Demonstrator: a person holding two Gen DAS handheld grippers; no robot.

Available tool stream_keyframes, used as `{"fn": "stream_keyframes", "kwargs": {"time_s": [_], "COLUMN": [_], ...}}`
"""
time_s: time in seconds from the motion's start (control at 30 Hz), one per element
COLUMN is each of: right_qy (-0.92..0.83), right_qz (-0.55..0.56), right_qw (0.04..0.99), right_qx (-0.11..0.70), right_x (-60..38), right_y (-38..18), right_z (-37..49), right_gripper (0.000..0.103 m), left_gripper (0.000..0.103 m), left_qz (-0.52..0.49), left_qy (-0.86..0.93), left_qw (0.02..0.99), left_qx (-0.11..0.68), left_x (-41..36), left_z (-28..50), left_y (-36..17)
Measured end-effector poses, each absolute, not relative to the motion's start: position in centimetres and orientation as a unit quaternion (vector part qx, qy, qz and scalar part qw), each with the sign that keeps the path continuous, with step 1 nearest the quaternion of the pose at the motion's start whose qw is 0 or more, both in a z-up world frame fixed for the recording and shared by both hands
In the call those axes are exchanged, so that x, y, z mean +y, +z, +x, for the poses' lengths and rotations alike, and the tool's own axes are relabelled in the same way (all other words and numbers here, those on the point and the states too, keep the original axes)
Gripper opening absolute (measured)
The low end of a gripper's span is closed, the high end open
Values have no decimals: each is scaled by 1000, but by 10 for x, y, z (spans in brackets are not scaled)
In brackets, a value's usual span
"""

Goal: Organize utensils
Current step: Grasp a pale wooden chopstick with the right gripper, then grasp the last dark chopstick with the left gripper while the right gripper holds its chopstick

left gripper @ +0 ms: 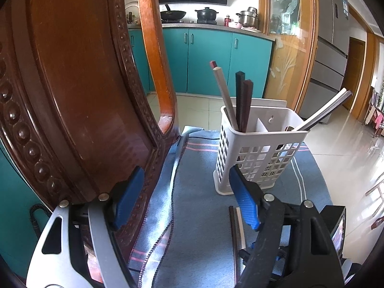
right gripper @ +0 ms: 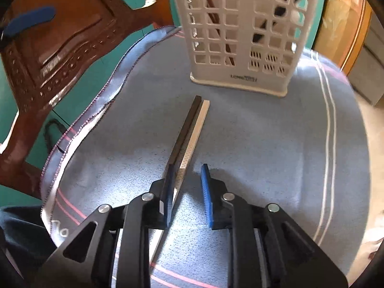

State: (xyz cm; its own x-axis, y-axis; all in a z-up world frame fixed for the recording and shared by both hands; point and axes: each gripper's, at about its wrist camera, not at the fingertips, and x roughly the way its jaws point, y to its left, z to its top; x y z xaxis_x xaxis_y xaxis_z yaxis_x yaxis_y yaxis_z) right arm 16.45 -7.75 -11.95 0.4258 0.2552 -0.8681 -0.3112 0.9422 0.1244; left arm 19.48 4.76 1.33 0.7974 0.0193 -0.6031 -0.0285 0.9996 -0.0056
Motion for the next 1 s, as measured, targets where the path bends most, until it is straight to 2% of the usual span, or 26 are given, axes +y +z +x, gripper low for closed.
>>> {"fn": "stream_keyframes", "kwargs": {"time_s": [0.17,0.2,0.23,0.33,0.7,1.0], "right_qy": [143,138,132,127,88,103], "right_qz": [-54,-49,-44,15,118,-62], "right_qw": [853,854,854,846,836,848], "right_qx": [500,500,501,518,529,517], "right_x": [-74,-77,-76,-98,-156,-104], "right_y": [-122,-122,-124,-126,-127,-124], "right_z": [164,164,167,174,172,205], "right_gripper": [21,18,9,6,8,13], "left_gripper": [74,74,75,75,77,77], "left_qz": [-4,-2,0,3,2,-28], "left_qy": [13,14,14,13,7,-26], "left_qw": [947,947,946,945,927,897], "left_qx": [321,322,322,326,375,440], "left_x": [46,46,45,43,41,41], "left_z": [194,193,193,193,200,207], "left_y": [12,11,10,8,-7,-36]}}
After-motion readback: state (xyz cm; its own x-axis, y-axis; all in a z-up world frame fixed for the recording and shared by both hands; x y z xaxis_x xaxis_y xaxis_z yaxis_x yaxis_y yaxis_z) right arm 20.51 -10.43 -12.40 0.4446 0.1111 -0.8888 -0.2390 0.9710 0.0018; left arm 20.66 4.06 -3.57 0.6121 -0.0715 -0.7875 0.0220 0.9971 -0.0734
